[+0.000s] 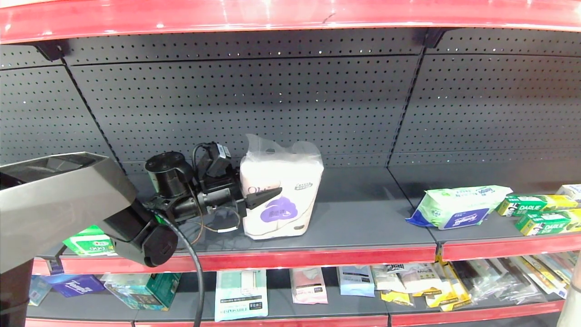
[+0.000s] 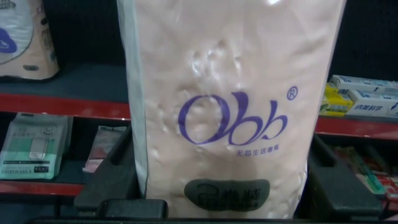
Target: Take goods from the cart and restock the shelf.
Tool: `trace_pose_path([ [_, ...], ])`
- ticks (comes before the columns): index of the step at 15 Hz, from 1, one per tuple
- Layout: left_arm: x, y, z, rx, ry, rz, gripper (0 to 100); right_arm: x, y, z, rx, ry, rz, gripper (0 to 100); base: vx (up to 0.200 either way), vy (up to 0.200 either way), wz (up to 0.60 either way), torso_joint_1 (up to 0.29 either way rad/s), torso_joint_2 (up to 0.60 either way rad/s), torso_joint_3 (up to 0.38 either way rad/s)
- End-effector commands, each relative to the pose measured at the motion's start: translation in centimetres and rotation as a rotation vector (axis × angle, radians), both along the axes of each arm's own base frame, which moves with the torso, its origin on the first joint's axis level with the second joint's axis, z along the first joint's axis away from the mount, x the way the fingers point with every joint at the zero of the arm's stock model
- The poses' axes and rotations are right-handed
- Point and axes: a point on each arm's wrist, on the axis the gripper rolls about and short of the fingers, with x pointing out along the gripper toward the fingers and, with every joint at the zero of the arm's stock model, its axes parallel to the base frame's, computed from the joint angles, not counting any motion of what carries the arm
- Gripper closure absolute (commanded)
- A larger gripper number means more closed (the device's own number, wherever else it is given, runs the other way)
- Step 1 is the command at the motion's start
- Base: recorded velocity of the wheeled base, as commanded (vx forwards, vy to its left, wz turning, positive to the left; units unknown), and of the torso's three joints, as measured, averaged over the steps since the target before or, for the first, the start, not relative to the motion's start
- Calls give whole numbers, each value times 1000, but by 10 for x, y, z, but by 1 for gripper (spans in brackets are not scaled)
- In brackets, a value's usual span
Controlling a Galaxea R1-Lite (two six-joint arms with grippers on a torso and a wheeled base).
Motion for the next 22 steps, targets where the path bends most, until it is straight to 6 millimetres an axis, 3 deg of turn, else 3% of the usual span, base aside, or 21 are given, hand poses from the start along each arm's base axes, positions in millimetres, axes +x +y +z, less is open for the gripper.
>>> trace_pose_path([
  [1, -1, 2, -1, 6, 3, -40, 100, 0, 0, 0, -1, 3, 0, 100, 0, 0, 0, 0, 0, 0],
  [8, 1, 14, -8, 19, 16, -92, 100, 2, 0, -4, -2, 17, -9, 100, 0, 0, 0, 0, 0, 0],
  [16, 5, 16, -31, 45, 36, -159, 100, 2, 0, -5, 0, 20, -13, 100, 0, 0, 0, 0, 0, 0],
  [22, 4, 14, -28, 44, 20, -197, 100, 3, 0, -7, 2, 30, -13, 100, 0, 0, 0, 0, 0, 0],
])
